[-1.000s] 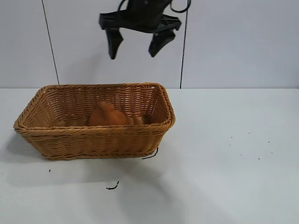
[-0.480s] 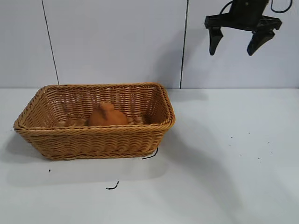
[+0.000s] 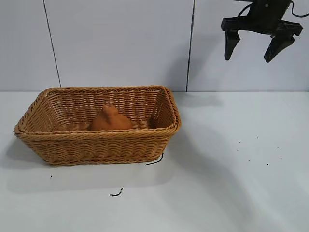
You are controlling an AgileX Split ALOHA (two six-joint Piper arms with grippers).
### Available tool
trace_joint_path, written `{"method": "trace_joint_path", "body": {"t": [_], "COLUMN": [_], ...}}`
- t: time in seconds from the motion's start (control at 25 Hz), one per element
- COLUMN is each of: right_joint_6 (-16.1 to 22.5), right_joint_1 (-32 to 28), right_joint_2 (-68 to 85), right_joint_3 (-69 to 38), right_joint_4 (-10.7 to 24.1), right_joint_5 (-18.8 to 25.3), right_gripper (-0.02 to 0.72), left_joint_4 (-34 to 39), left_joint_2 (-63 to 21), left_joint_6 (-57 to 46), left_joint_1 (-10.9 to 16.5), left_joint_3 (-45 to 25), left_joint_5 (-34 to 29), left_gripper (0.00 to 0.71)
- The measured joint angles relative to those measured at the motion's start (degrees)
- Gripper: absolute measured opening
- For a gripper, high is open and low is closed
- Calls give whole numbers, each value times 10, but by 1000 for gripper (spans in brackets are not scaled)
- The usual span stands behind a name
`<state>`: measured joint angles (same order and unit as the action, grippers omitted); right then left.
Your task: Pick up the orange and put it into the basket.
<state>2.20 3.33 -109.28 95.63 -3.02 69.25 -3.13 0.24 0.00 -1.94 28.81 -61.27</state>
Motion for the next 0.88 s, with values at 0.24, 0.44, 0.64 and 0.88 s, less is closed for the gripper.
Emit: {"method": "trace_joint_path", "body": {"t": [0.24, 0.44, 0.64, 0.88], "right_joint_6": [-13, -22, -33, -51], "right_joint_1": [0, 0, 0, 0], "right_joint_2": [211, 376, 548, 768], "right_joint_3": [-243, -390, -528, -657], "right_joint_4": [0, 0, 3, 6], "right_joint_5": [2, 2, -23, -96], "right_gripper": [695, 695, 695, 695], "left_joint_4": [0, 0, 0, 0], "left_joint_2": [0, 0, 0, 0], "left_joint_6": [0, 0, 0, 0], "left_joint_1": [0, 0, 0, 0], "left_joint_3": [0, 0, 0, 0], "left_joint_5": [0, 0, 0, 0], "left_gripper": [639, 639, 639, 639]}}
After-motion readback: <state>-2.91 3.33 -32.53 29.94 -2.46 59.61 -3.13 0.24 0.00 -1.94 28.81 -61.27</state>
